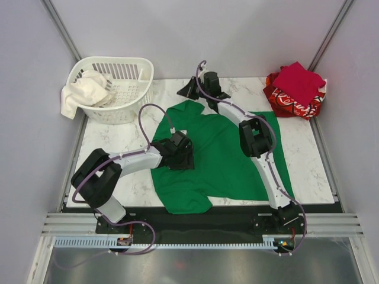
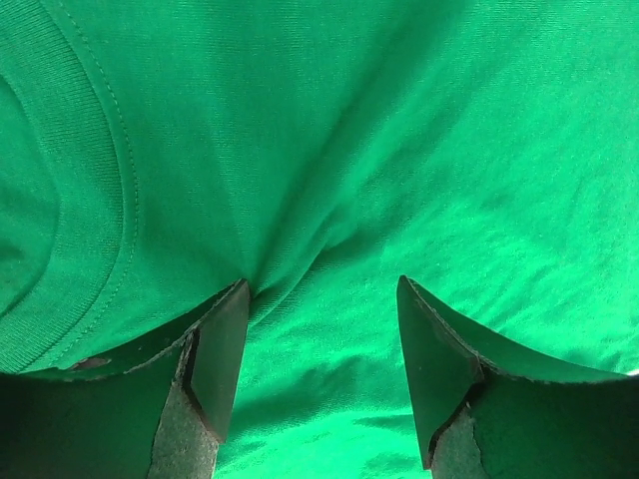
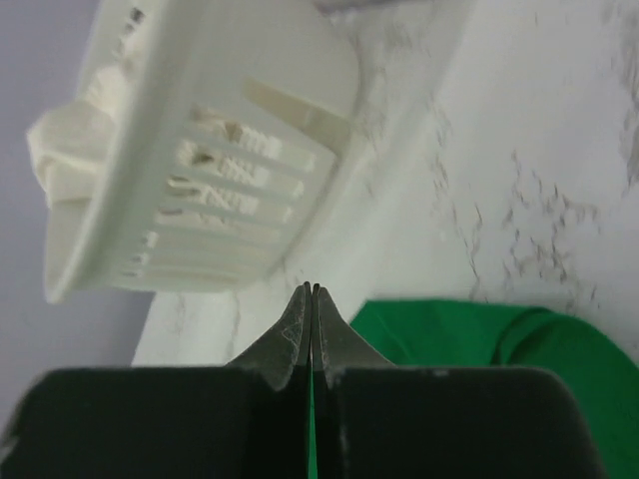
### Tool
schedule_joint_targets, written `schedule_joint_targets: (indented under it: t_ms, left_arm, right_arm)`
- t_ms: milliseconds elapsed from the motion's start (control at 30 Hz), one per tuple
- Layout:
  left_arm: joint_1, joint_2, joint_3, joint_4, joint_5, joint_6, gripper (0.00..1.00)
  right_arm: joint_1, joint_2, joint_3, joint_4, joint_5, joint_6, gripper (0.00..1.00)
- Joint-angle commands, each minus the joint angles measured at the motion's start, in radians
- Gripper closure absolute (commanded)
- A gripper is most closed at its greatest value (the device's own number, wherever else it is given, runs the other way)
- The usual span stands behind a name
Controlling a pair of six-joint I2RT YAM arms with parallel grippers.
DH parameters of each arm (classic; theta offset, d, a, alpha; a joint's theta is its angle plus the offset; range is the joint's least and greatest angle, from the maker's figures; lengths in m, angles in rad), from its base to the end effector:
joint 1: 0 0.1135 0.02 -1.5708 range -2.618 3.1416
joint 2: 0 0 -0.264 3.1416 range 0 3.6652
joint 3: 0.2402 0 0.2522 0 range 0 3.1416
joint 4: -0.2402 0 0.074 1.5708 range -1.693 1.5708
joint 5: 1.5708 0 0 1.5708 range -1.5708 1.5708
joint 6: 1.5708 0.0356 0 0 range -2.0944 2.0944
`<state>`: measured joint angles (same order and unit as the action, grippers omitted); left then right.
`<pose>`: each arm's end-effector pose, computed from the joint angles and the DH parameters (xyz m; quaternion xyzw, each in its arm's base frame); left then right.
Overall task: Fold and stack the t-shirts
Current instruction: Flatten the tshirt out
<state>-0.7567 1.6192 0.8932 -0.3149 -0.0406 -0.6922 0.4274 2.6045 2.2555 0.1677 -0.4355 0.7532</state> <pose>0.2272 -0.2126 0.1649 0.0258 0.9646 -0.1588 0.2090 0.5417 0.2632 0.2020 -0.0148 0.7626 0.4858 0.4269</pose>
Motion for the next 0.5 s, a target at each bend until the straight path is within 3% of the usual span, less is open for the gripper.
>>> schedule_joint_targets:
  t_ms: [0,467]
  left_arm:
    - [-0.009,-0.047,-0.030,0.048,0.019,0.039,0.32]
    - [-0.009,-0.055,-0.043,0.068,0.021,0.043,0.33]
  right_arm:
    - [0.020,0.062,0.006,-0.151,-0.089,-0.046,1.00]
    - [0.057,0.097,-0.037,-0.232,-0.005,-0.117,1.00]
